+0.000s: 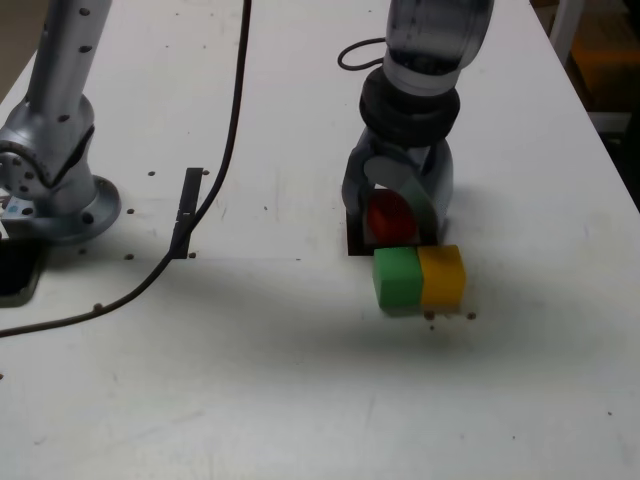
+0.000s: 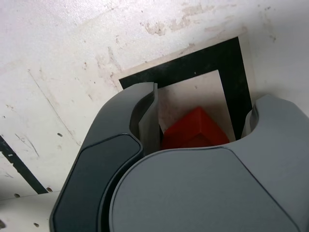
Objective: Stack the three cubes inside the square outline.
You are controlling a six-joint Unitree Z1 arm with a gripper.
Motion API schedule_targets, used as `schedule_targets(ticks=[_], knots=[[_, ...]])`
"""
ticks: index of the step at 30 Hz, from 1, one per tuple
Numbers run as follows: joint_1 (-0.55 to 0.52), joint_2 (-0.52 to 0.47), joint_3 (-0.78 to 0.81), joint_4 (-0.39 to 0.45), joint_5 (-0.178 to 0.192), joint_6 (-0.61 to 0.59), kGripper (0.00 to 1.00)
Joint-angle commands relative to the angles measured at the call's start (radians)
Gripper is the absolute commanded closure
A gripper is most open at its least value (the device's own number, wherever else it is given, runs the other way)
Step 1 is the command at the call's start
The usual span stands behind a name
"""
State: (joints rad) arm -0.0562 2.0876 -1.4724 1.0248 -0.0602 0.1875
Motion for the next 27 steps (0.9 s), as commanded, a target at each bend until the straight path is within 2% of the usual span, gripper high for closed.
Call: schedule_targets(ticks=[1, 10, 14, 21, 27], knots=[[0.006, 0.001, 0.009, -0.005, 0.004, 0.001, 0.23], [0.009, -0.006, 0.005, -0.010, 0.013, 0.000, 0.20], [0.009, -0.018, -0.022, -0.001, 0.040, -0.007, 0.18], [0.009, -0.060, -0.072, 0.065, 0.089, -0.033, 0.19], [0.010, -0.107, -0.089, 0.120, 0.103, -0.054, 0.19]])
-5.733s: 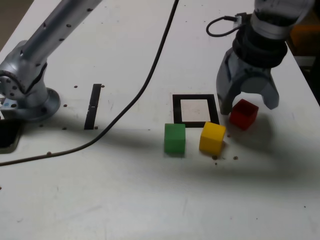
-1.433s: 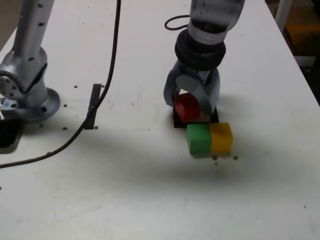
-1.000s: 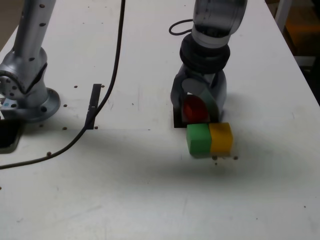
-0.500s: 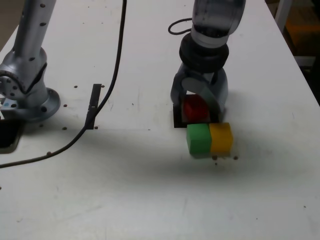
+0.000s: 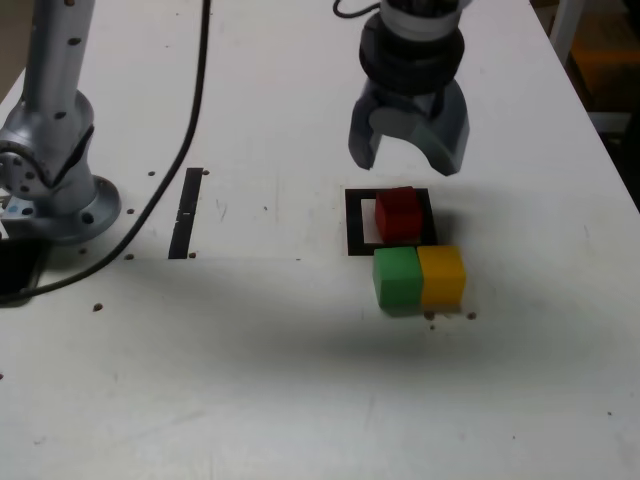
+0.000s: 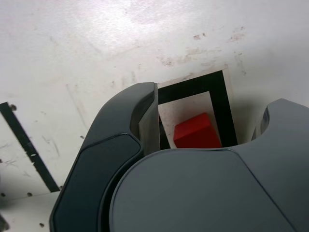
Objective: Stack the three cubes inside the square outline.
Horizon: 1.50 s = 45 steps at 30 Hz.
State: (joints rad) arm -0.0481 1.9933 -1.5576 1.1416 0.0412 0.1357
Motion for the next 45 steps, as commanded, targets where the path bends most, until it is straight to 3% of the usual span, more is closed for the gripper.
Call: schedule_targets(ticks=[1, 13, 27, 34, 37, 41, 45], knots=[[0.000, -0.025, -0.006, 0.014, 0.002, -0.006, 0.19], [-0.120, -0.088, -0.124, 0.115, -0.005, -0.024, 0.18], [-0.362, -0.038, -0.187, 0.090, 0.008, -0.003, 0.17], [-0.403, 0.006, -0.204, 0.070, 0.017, 0.071, 0.15], [-0.411, 0.020, -0.206, 0.071, 0.035, 0.091, 0.11], [-0.423, 0.036, -0.208, 0.077, 0.085, 0.103, 0.05], [-0.426, 0.052, -0.212, 0.066, 0.139, 0.145, 0.08]])
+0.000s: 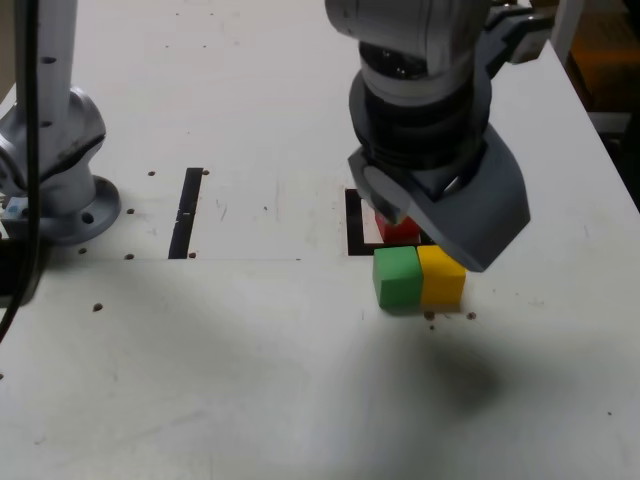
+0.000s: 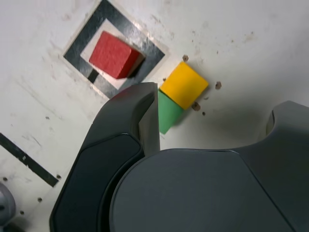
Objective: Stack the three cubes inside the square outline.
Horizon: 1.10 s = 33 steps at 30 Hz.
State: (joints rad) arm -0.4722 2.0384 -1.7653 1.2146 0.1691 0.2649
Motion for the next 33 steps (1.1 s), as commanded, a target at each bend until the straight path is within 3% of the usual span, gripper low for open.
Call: schedule_targets(ticks=[1, 9, 20, 26, 33], knots=[[-0.002, 0.010, -0.007, -0.014, 0.022, 0.033, 0.09], [-0.002, 0.038, -0.026, -0.032, 0.065, 0.184, 0.11], [0.003, 0.044, 0.004, 0.020, 0.137, 0.270, 0.11], [0.007, 0.049, 0.020, 0.009, 0.142, 0.280, 0.11], [0.006, 0.073, 0.041, -0.016, 0.119, 0.285, 0.11]])
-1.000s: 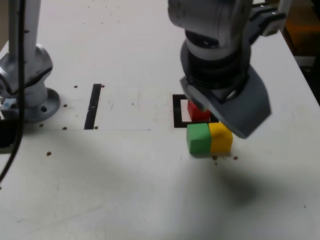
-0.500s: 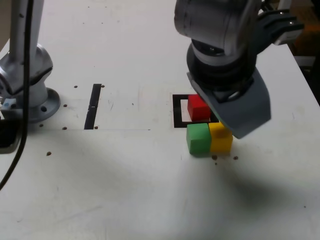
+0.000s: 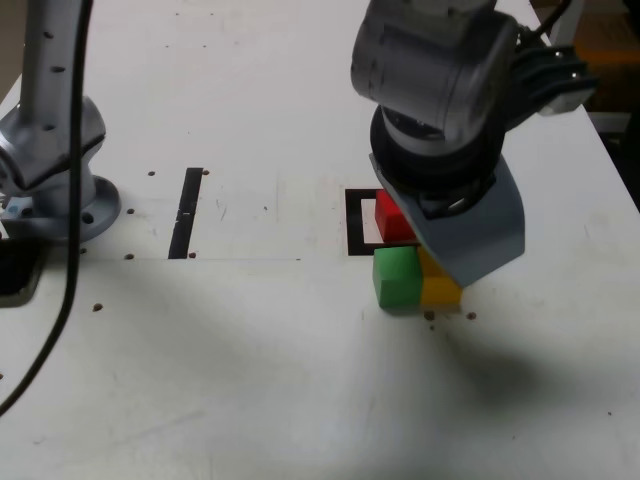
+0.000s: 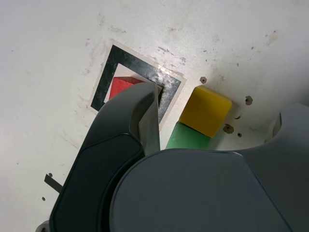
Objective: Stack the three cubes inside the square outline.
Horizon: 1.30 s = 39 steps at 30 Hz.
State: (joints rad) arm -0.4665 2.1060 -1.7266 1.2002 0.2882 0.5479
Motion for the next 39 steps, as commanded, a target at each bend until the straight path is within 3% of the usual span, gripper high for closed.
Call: schedule_targets(ticks=[1, 18, 39], knots=[[0.000, 0.009, 0.003, -0.002, -0.001, 0.002, 0.11], [0.013, 0.075, 0.003, -0.046, -0.006, 0.007, 0.11], [0.054, 0.081, 0.019, -0.047, 0.001, 0.026, 0.11]])
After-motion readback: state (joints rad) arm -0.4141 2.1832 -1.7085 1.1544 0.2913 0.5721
